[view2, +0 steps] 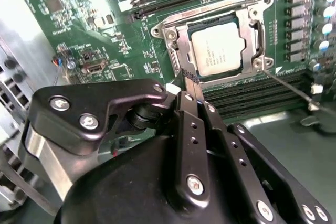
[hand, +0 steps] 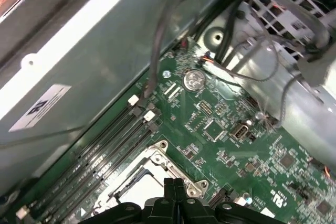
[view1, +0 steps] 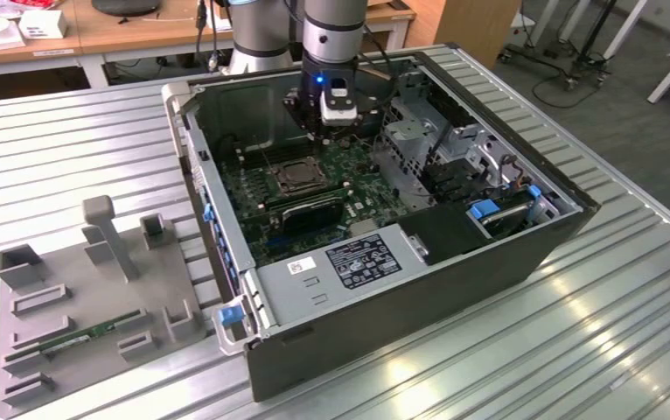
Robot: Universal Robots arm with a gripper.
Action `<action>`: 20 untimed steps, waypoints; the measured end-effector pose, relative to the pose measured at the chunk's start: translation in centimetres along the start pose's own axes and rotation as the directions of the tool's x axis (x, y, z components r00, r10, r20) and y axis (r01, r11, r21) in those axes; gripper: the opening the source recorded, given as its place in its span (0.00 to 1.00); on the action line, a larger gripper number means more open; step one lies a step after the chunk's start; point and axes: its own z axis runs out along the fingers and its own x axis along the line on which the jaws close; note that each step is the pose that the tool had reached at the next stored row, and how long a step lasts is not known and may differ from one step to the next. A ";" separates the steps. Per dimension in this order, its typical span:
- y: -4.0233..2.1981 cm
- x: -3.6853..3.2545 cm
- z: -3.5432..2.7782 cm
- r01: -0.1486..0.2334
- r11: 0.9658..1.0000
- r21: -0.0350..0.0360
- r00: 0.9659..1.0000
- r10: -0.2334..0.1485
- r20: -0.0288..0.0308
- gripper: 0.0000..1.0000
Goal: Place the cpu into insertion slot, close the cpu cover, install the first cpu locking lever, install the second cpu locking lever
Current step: 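Close the cpu cover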
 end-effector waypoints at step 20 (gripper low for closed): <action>0.00 0.00 0.19 0.357 0.934 0.003 0.934 -0.357 -0.015 0.11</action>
